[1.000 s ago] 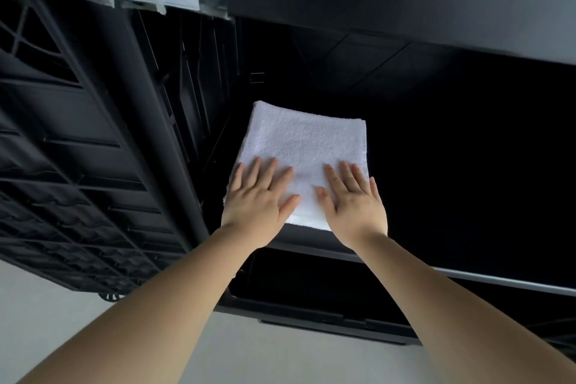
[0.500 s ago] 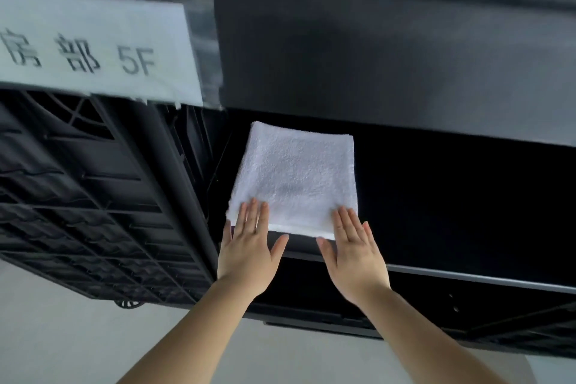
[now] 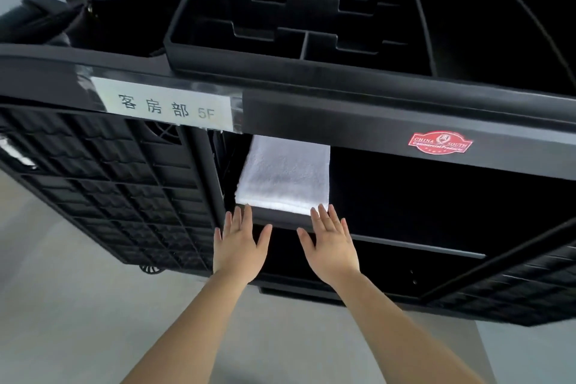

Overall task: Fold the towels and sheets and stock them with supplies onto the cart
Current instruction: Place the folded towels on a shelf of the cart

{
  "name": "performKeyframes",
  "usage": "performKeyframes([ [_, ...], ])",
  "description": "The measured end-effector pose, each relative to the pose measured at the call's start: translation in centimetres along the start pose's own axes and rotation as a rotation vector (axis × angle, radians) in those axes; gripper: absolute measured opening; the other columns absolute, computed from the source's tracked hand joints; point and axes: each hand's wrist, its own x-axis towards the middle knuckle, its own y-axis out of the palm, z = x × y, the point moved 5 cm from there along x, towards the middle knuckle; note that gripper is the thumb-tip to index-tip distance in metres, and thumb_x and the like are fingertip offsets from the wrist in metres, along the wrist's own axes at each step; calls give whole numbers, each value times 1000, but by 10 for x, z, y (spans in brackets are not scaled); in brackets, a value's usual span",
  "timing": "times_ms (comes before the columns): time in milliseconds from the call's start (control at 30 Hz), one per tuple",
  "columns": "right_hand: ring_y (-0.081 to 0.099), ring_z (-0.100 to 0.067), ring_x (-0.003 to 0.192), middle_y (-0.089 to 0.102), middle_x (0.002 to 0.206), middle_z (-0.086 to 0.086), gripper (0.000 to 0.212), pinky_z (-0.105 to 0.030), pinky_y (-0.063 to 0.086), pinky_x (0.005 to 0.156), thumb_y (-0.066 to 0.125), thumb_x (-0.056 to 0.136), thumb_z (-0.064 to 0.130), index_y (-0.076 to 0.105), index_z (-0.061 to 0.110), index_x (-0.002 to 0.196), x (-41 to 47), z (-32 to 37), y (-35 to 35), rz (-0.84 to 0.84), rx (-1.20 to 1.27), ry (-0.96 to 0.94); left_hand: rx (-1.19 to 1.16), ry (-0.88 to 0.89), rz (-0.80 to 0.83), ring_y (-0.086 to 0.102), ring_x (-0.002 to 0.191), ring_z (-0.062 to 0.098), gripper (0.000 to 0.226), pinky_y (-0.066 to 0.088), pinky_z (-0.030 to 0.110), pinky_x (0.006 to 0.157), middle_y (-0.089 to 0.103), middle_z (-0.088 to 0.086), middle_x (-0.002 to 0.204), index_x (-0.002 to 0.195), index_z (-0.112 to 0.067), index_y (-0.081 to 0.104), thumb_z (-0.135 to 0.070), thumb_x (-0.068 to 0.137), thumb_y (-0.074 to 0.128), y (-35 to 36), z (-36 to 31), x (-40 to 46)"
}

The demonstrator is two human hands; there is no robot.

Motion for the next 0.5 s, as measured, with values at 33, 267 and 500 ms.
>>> performKeyframes([
  [33,-19,-9,145,-3,162,5,69,-35,-9,120,13,98,58,6,20,154,-4,4,-3,-2,10,-12,-11,-26,-6,-3,149,19,73,3,44,120,2,2,162,154,-23,-2,-62,95,16,-2,4,-8],
  [267,-17,-10,146,-1,162,4,67,-36,-8,120,14,98,57,8,21,154,-19,46,-5,22,32,-146,-64,-209,-122,0,149,20,73,5,45,119,9,2,162,154,-24,3,-62,94,18,-20,29,-59],
  [500,-14,-11,147,1,162,4,65,-36,-7,120,18,99,55,10,21,154,-44,86,15,101,-16,-365,-143,-427,-272,-2,149,19,72,1,43,120,11,1,162,155,-23,5,-61,96,22,-37,55,-127],
])
